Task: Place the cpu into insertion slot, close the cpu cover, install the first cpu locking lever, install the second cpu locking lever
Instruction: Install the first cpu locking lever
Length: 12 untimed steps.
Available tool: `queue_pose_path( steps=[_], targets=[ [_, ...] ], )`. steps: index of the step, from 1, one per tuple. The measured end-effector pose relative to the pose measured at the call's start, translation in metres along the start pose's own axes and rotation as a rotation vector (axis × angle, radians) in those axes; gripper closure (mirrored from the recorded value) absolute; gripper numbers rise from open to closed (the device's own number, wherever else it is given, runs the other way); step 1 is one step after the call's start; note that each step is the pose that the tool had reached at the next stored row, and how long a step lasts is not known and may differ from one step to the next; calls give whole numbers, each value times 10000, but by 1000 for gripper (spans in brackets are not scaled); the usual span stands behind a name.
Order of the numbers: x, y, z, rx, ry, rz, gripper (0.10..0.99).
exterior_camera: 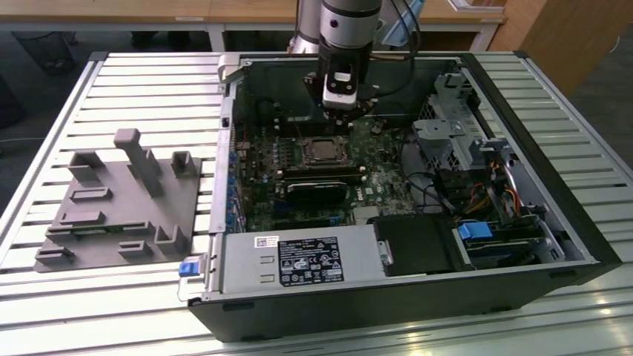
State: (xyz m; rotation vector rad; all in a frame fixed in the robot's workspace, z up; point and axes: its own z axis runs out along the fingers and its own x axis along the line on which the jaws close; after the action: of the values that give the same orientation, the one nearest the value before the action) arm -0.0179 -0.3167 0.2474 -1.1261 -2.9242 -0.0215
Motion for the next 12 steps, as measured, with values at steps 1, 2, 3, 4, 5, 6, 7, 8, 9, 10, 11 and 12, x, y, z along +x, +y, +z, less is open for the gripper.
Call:
queue_pose_path(
  steps=[1,2,3,4,5,6,7,8,9,10,11,12],
  targets=[
    [0,0,0,2,1,-113,980],
    [0,0,0,3,1,-227,980],
    [0,0,0,6,2,-340,980],
    [0,0,0,7,3,-451,980],
    [0,0,0,10,3,-564,980],
    [0,0,0,12,3,-680,980],
    [0,0,0,14,4,-802,980],
    [0,0,0,16,5,-934,980],
    [0,0,0,17,6,-1055,980],
    [0,0,0,19,7,-1177,980],
    [0,0,0,21,8,-1301,980],
    [0,0,0,23,9,-1420,980]
  ],
)
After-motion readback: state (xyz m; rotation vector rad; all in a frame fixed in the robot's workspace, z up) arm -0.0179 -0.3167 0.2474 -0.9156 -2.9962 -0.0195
